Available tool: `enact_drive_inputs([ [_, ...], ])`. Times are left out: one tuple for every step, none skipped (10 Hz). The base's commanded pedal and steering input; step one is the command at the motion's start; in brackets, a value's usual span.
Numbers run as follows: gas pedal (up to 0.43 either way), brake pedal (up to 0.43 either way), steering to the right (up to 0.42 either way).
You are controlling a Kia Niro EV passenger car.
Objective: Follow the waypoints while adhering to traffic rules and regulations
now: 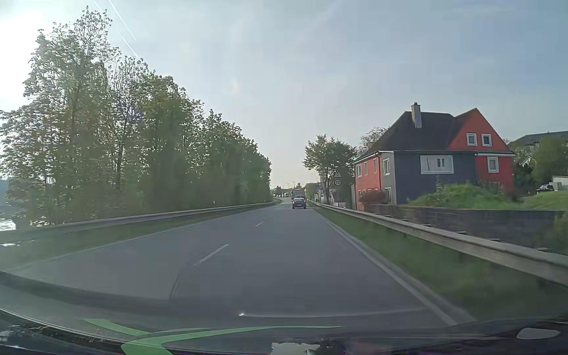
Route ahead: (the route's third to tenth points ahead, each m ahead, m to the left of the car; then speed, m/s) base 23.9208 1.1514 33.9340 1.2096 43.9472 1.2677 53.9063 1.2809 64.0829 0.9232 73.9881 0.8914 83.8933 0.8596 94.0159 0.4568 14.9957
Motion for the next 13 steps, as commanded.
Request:
enact_drive_inputs([
  [0.000, 0.000, -0.001],
  [0.000, 0.000, -0.004],
  [0.000, 0.000, -0.004],
  [0.000, 0.000, -0.004],
  [0.000, 0.000, -0.004],
  [0.000, 0.000, -0.003],
  [0.000, 0.000, -0.002],
  [0.000, 0.000, -0.002],
  [0.000, 0.000, -0.001],
  [0.020, 0.000, -0.002],
  [0.020, 0.000, -0.002],
  [0.000, 0.000, 0.000],
  [0.000, 0.000, 0.003],
])
